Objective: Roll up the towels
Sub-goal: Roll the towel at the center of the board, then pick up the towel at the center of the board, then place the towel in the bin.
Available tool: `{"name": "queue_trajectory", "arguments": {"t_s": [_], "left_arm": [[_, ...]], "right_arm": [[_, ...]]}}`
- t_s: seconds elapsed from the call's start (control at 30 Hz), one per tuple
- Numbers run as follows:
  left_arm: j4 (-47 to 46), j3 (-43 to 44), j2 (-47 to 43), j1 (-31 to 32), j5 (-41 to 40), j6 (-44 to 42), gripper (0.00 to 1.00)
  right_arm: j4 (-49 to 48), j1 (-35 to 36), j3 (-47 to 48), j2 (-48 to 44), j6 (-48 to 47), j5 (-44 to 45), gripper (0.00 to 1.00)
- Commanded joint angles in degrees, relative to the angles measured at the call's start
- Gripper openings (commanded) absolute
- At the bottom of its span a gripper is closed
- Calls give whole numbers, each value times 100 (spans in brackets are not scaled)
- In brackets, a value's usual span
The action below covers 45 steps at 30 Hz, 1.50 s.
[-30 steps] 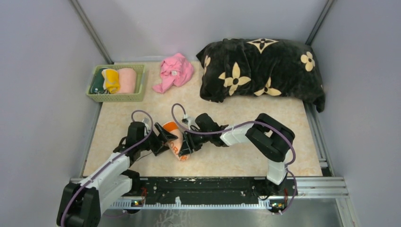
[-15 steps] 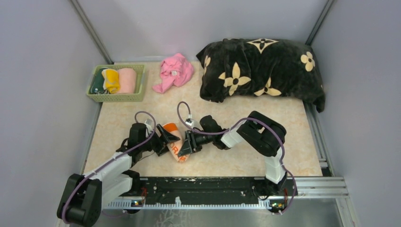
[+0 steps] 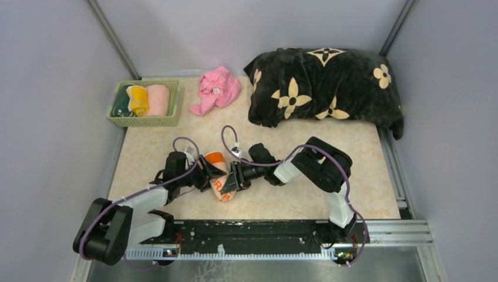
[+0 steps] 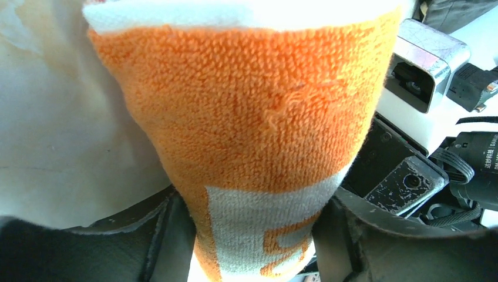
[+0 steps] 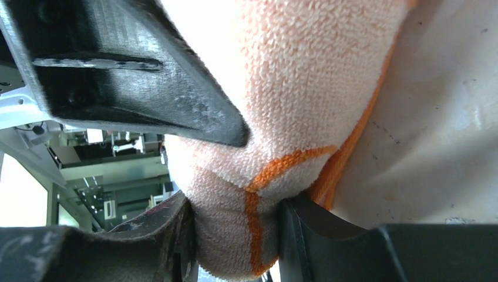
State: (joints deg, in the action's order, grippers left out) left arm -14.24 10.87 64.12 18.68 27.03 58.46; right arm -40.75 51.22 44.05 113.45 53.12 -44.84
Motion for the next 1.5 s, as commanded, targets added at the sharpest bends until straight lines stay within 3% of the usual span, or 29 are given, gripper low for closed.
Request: {"name": "queue_trajectory", "arguments": {"t_s": [0.0, 0.1, 0.27, 0.5, 0.53, 0.57, 0.6, 1.07, 1.17, 1.33, 1.47], "left_arm": [[-1, 31, 230, 152, -163, -169, 61], [233, 323, 176, 117, -452, -460, 44], [799, 1062, 266, -464, -466, -1261, 41], [1846, 2866, 923, -1518, 114, -2762, 39], [2000, 3164, 1046, -1597, 171, -2950, 39], [2117, 3478, 1156, -1672, 220, -3106, 39], [2260, 3760, 1290, -1759, 249, -3273, 39], [3678, 7996, 3987, -2854, 778, -5378, 38], [4044, 8768, 4648, -3113, 1337, -5750, 35], [4346, 9588, 5441, -3440, 1707, -5999, 34], [4902, 10134, 6093, -3495, 1349, -6339, 33]], "right_arm": [[613, 107, 140, 239, 6, 325, 24], [958, 107, 238, -108, -314, 375, 33], [2703, 89, 627, -1050, -1433, 773, 49], [4732, -152, 1002, -2432, -2828, 1644, 62], [4938, -206, 1011, -2558, -2986, 1754, 71], [5094, -254, 1017, -2676, -3125, 1829, 90], [5245, -297, 997, -2780, -3253, 1872, 95], [5510, -398, 342, -3598, -4238, 2578, 96], [5557, -397, 265, -3525, -4346, 2580, 96], [5519, -402, 155, -3412, -4396, 2542, 95], [5483, -402, 147, -3342, -4381, 2569, 95]]}}
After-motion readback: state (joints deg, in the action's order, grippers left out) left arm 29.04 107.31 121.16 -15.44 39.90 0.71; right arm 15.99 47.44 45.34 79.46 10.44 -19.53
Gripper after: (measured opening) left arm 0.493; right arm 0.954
